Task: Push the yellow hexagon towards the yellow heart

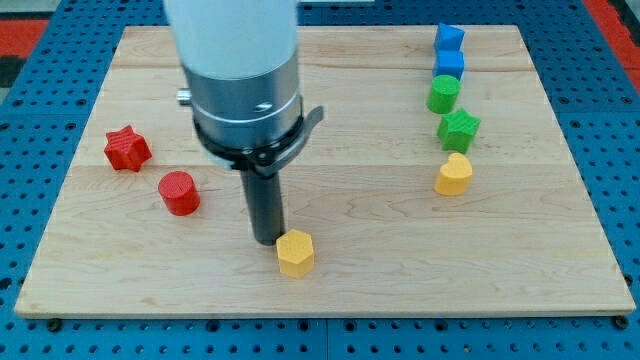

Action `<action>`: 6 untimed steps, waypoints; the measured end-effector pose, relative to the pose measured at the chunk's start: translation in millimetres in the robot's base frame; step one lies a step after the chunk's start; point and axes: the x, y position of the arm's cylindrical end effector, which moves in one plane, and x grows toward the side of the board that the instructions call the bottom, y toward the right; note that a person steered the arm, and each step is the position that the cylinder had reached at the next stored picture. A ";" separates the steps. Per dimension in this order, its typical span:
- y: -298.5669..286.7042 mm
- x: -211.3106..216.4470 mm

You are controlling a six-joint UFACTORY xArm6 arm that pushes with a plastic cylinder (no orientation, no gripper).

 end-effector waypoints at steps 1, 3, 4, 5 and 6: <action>-12.9 3.4; 0.9 29.5; 4.3 42.2; 20.7 19.7; 68.3 1.8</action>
